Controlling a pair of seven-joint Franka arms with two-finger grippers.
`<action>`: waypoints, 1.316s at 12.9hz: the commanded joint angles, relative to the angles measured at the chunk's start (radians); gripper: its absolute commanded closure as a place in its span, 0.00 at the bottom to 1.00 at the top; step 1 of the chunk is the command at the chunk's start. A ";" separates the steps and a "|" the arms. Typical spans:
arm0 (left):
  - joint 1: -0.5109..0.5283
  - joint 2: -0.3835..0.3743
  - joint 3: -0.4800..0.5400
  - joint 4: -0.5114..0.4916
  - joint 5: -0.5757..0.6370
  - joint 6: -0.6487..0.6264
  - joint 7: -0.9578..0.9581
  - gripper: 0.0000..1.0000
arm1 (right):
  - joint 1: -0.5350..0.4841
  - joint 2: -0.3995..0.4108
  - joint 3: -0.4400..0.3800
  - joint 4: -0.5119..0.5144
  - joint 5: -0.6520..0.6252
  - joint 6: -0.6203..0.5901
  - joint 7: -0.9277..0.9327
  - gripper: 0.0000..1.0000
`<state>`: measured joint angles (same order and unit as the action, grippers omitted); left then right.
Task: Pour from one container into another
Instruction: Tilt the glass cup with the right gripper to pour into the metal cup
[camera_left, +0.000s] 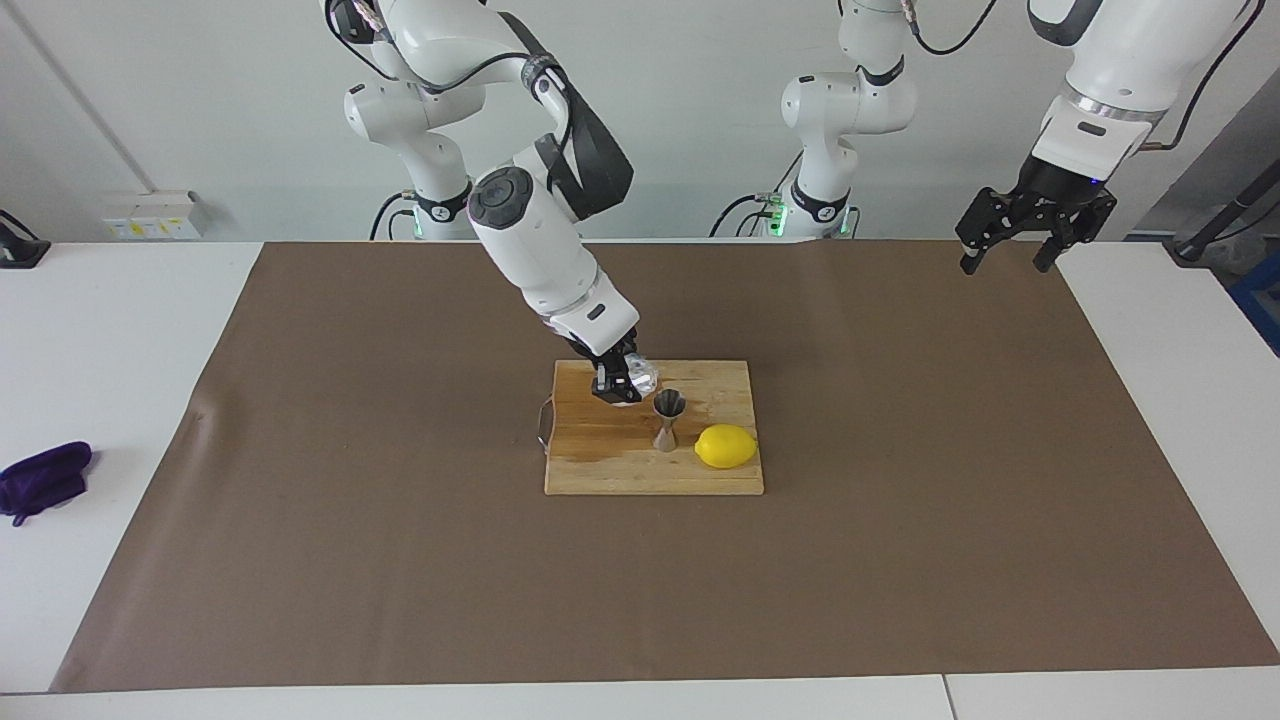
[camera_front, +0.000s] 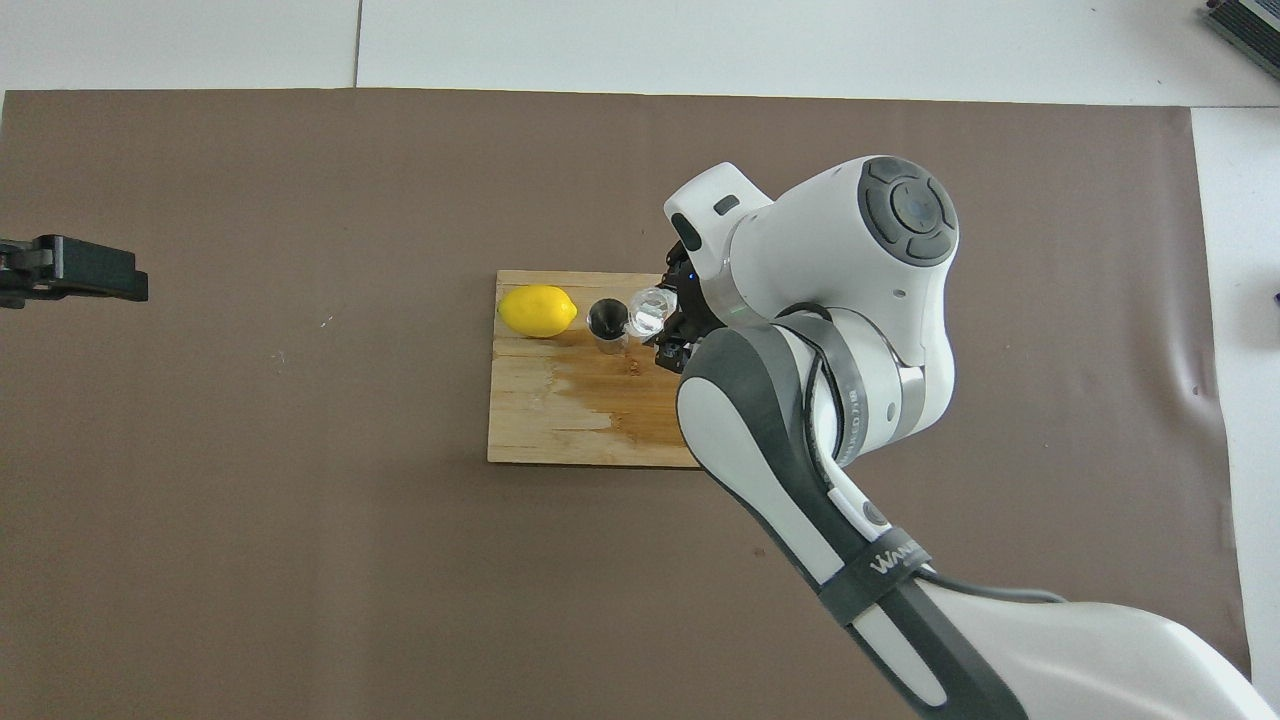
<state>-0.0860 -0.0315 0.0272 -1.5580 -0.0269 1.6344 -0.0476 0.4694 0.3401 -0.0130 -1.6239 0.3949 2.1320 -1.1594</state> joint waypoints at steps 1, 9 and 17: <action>0.000 -0.024 0.002 -0.020 0.018 -0.010 0.011 0.00 | 0.008 0.026 0.001 0.061 -0.048 -0.023 0.056 1.00; 0.000 -0.024 0.000 -0.020 0.018 -0.010 0.011 0.00 | 0.026 0.072 0.001 0.150 -0.163 -0.136 0.152 1.00; 0.000 -0.024 0.000 -0.020 0.018 -0.010 0.011 0.00 | 0.063 0.112 -0.001 0.193 -0.224 -0.144 0.188 1.00</action>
<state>-0.0860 -0.0316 0.0272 -1.5580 -0.0269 1.6344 -0.0476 0.5163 0.4192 -0.0128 -1.4798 0.2127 2.0176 -1.0145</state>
